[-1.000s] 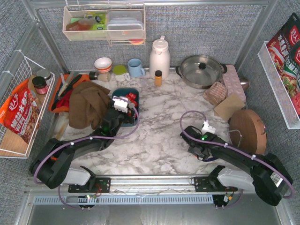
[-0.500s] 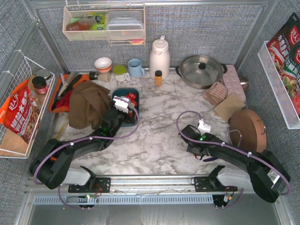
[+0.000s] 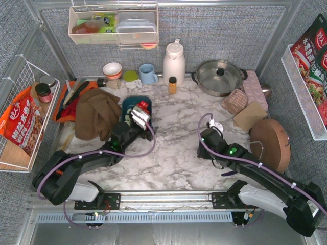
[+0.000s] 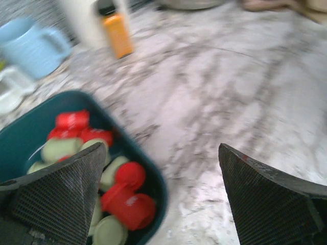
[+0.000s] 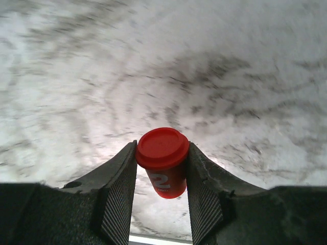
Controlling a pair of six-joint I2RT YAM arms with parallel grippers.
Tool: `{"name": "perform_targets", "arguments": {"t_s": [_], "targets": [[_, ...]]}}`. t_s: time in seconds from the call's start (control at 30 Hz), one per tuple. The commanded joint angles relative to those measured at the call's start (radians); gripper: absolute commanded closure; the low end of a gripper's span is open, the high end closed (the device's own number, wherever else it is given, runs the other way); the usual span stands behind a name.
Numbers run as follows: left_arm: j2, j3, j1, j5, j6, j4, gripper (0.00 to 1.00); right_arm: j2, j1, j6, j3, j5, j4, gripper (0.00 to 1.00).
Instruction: Mix the coffee capsules in the storage basket
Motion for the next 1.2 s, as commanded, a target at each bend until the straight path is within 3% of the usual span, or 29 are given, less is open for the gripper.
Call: {"name": "perform_targets", "arguments": {"t_s": [0.0, 0.1, 0.3, 0.6, 0.8, 0.93, 1.17], "targets": [[0.017, -0.057, -0.080, 0.298, 0.262, 0.211, 0.01, -0.019, -0.002, -0.177, 0.088, -0.115, 0.080, 0.65], [0.058, -0.081, -0.155, 0.376, 0.412, 0.307, 0.01, -0.031, -0.002, -0.198, 0.123, -0.179, 0.163, 0.65], [0.146, -0.062, -0.219, 0.505, 0.478, 0.424, 0.01, -0.058, -0.002, -0.158, 0.117, -0.276, 0.354, 0.65], [0.228, -0.034, -0.273, 0.539, 0.456, 0.610, 0.01, -0.097, -0.001, -0.073, 0.029, -0.382, 0.578, 0.65], [0.297, -0.046, -0.289, 0.543, 0.385, 0.826, 0.01, -0.085, -0.001, -0.036, -0.002, -0.434, 0.655, 0.65], [0.300, -0.047, -0.303, 0.528, 0.399, 0.825, 0.01, -0.074, 0.000, -0.035, 0.000, -0.453, 0.661, 0.65], [0.291, -0.057, -0.305, 0.537, 0.406, 0.826, 0.30, -0.072, -0.001, -0.023, -0.011, -0.464, 0.670, 0.65]]}}
